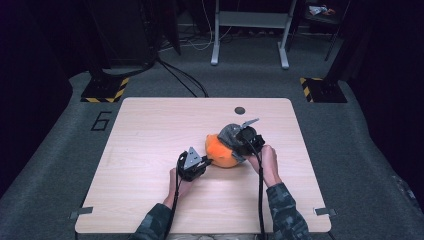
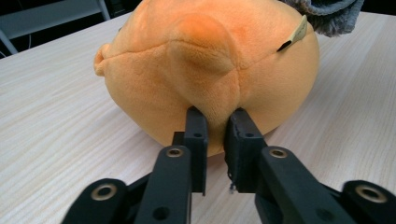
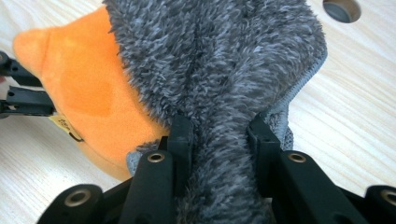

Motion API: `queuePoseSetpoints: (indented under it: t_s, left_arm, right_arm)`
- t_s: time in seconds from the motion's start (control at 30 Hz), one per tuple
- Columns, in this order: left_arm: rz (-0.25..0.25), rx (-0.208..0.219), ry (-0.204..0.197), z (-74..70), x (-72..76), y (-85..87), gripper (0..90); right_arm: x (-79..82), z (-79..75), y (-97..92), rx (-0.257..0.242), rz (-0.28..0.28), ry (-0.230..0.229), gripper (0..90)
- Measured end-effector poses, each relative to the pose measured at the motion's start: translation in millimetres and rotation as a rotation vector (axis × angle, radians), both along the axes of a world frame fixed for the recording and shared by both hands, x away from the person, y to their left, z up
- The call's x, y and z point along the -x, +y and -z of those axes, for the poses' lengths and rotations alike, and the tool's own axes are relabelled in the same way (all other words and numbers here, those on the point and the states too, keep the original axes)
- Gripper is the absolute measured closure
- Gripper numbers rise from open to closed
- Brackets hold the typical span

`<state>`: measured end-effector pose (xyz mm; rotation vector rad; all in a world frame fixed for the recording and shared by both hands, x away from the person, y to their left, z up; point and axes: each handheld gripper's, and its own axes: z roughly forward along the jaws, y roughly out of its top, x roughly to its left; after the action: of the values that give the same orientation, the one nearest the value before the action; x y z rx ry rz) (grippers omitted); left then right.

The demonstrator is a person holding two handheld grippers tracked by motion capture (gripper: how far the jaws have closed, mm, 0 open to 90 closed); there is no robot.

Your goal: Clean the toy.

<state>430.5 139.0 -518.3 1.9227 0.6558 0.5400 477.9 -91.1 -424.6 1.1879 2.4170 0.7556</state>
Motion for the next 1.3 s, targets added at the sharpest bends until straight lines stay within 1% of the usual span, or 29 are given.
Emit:
queuePoseSetpoints:
  t_s: [0.03,0.07,0.1,0.17,0.2,0.23,0.27,0.33,0.37,0.4,0.43,0.5,0.53,0.6,0.63,0.67,0.7,0.83,0.9,0.93,0.97,1.03,1.07,1.1,1.17,1.2,1.23,1.27,1.3]
  left_arm:
    - [0.005,0.003,0.001,-1.1,0.5,-0.1,82.5]
    - [0.009,0.008,0.001,-2.0,1.1,-0.4,83.1]
    - [0.016,0.007,0.000,-3.4,1.8,-0.6,83.4]
    - [0.023,0.008,0.006,-6.0,3.4,-1.3,83.9]
    - [0.028,0.014,0.010,-7.3,4.2,-1.6,84.1]
    - [0.030,0.033,0.022,-8.8,5.0,-1.4,84.2]
    - [0.034,0.032,0.024,-10.1,4.8,-0.5,84.2]
    - [0.036,0.052,0.038,-12.7,5.0,1.1,84.2]
    - [0.030,0.064,0.044,-13.3,5.3,1.5,84.2]
    - [0.030,0.075,0.052,-14.2,4.9,2.8,84.2]
    - [0.031,0.095,0.076,-15.1,5.3,3.5,84.2]
    - [0.035,0.095,0.069,-16.8,6.3,3.8,84.2]
    - [0.035,0.093,0.066,-16.8,6.4,3.3,84.1]
    - [0.032,0.096,0.071,-15.7,5.3,3.7,84.1]
    - [0.030,0.093,0.064,-15.3,4.4,4.3,84.0]
    - [0.031,0.087,0.068,-14.6,3.6,5.1,84.0]
    - [0.028,0.095,0.071,-13.4,3.2,5.4,84.0]
    - [0.031,0.090,0.062,-13.1,2.9,4.9,83.8]
    - [0.034,0.090,0.055,-12.5,3.0,4.6,83.8]
    - [0.036,0.090,0.055,-12.1,3.0,4.8,83.8]
    - [0.036,0.095,0.063,-11.8,3.4,5.0,83.8]
    - [0.036,0.096,0.057,-10.8,2.7,5.6,83.7]
    - [0.039,0.093,0.054,-10.5,2.7,5.9,83.6]
    - [0.042,0.086,0.049,-10.1,2.4,6.5,83.6]
    - [0.044,0.097,0.063,-8.1,1.9,8.6,83.5]
    - [0.046,0.098,0.064,-7.5,1.5,9.8,83.4]
    - [0.045,0.098,0.063,-7.2,1.7,10.1,83.3]
    - [0.047,0.098,0.062,-7.2,1.8,10.0,83.2]
    - [0.051,0.093,0.060,-7.4,2.1,9.6,83.2]
  right_arm:
    - [0.2,-0.7,-1.6,-0.004,0.002,-0.013,67.9]
    - [1.1,-2.3,-3.0,-0.005,0.004,-0.013,67.9]
    - [2.6,-4.1,-4.0,-0.013,0.018,-0.021,67.9]
    - [5.1,-9.7,-6.9,-0.018,0.019,-0.047,67.9]
    - [7.2,-13.5,-7.4,-0.021,0.023,-0.055,67.9]
    - [9.5,-17.1,-7.4,-0.029,0.027,-0.065,67.9]
    - [12.1,-21.8,-7.0,-0.026,0.011,-0.080,67.9]
    - [17.2,-28.0,-3.1,-0.028,0.005,-0.102,67.9]
    - [19.6,-31.1,-0.9,-0.017,-0.015,-0.113,67.8]
    - [22.1,-33.4,2.4,-0.018,-0.028,-0.115,67.9]
    - [24.8,-35.0,6.4,-0.016,-0.040,-0.116,67.8]
    - [28.8,-35.9,14.7,-0.002,-0.073,-0.127,67.8]
    - [30.8,-35.1,19.1,-0.005,-0.073,-0.121,67.8]
    - [30.2,-31.1,26.0,0.011,-0.092,-0.108,67.8]
    - [28.7,-27.6,28.7,0.021,-0.093,-0.110,67.8]
    - [27.6,-24.9,30.8,0.037,-0.087,-0.103,67.8]
    - [26.1,-22.1,31.9,0.041,-0.090,-0.109,67.9]
    - [23.8,-19.8,29.6,0.035,-0.078,-0.087,67.8]
    - [23.7,-19.4,26.2,0.037,-0.068,-0.073,67.9]
    - [22.3,-18.1,23.0,0.039,-0.071,-0.086,67.8]
    - [22.8,-17.6,20.4,0.039,-0.052,-0.068,67.8]
    - [20.9,-14.4,13.5,0.035,-0.035,-0.060,67.9]
    - [18.5,-12.4,9.4,0.032,-0.040,-0.070,67.8]
    - [18.4,-10.6,6.6,0.026,-0.022,-0.054,67.9]
    - [15.7,-6.6,-0.3,0.017,-0.009,-0.045,67.8]
    - [14.6,-4.5,-2.6,0.017,0.006,-0.041,67.8]
    - [14.0,-2.7,-5.0,0.012,0.025,-0.026,67.8]
    - [11.9,-0.6,-8.1,0.015,0.020,-0.027,67.8]
    - [10.8,0.9,-10.6,0.015,0.026,-0.018,67.8]
